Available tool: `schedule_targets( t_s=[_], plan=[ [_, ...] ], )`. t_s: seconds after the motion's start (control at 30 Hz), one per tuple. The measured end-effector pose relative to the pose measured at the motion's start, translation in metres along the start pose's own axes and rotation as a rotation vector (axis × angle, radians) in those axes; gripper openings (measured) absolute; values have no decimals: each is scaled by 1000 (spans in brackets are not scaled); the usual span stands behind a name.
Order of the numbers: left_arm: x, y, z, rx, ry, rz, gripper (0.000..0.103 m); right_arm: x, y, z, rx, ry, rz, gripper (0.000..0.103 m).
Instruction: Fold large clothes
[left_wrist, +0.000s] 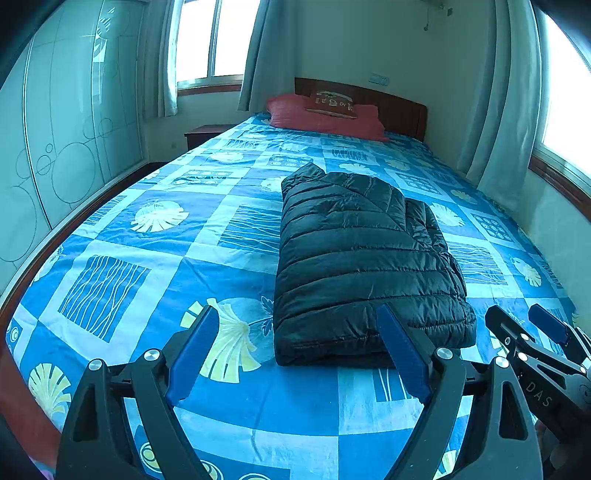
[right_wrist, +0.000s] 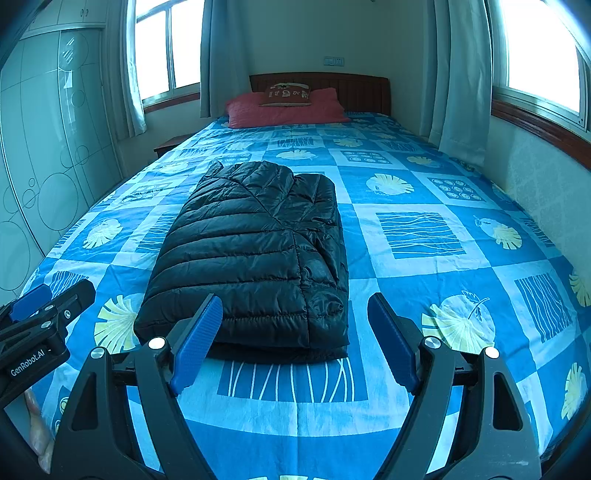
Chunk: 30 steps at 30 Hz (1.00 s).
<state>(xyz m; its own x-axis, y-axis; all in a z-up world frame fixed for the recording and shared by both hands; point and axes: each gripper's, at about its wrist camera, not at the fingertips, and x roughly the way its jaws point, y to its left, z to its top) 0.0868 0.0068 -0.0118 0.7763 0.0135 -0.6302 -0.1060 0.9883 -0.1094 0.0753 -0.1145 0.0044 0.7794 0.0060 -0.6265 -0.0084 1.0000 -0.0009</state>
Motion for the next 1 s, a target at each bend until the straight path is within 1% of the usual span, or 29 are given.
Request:
schedule_targets(
  t_s=[0.5,0.67,0.77,0.9,1.0],
  plan=[
    [-4,-2,2,26,-13,24,86,0,-1,0,0,0,1,81],
    [-6,-5,4,40,-8,20,86,0,0,0,-1,1,1,81],
    [-8,-8,6,49,-26,24,86,0,-1,0,-1,0,1,81],
    [-13,-12,10,63,-61,9,86,1,0,-2,-2,-1,1,81],
    [-14,-14,11,66,-66,-3,86,1,0,-2,-2,0,1,81]
  ],
)
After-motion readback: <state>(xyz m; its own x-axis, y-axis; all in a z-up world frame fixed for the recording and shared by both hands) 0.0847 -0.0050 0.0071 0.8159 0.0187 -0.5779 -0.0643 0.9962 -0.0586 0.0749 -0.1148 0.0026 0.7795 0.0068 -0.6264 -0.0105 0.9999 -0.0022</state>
